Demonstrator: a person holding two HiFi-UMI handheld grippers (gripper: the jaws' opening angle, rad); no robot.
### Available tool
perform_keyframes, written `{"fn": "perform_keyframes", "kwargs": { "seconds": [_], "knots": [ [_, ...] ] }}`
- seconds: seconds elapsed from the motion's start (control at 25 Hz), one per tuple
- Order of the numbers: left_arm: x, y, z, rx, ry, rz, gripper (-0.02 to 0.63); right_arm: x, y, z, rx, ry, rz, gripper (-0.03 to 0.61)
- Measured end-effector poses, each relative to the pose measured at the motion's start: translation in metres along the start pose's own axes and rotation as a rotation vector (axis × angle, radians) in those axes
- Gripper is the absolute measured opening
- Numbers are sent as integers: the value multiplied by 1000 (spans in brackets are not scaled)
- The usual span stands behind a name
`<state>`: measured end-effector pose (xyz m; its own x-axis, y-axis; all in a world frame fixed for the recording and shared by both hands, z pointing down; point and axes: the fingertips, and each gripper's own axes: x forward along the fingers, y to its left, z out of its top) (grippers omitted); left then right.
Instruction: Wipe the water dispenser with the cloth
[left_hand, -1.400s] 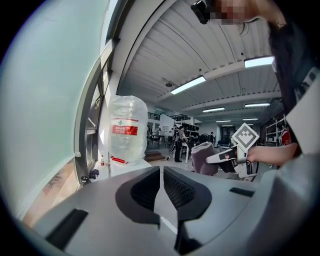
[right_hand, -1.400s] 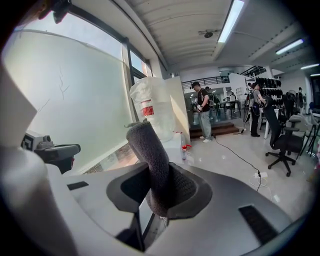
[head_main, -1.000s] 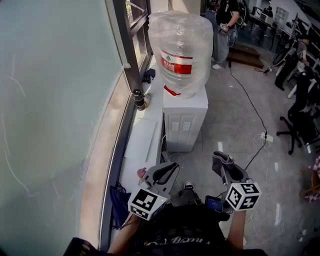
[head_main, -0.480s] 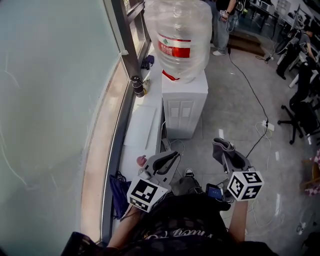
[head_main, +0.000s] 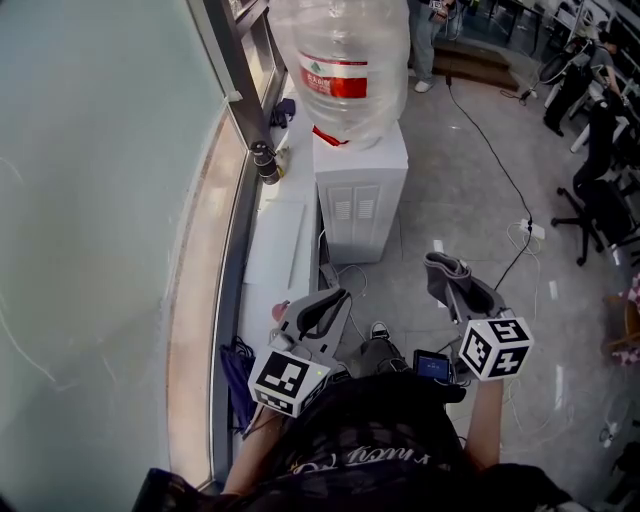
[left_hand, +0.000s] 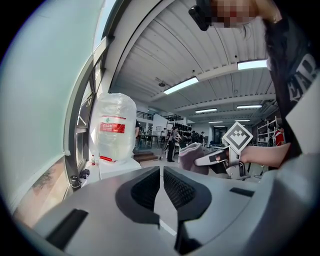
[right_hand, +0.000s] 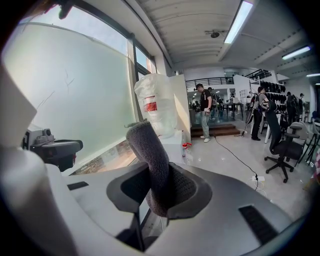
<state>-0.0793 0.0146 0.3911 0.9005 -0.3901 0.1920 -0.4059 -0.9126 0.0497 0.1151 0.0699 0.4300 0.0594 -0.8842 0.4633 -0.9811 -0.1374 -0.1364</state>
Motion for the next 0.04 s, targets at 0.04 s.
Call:
{"fn": "perform_keyframes", "kwargs": {
  "seconds": [0.04],
  "knots": [
    [-1,-1,-1,0,1,-1,28,-1,0,-1,0,-1,-1,104]
  ]
}}
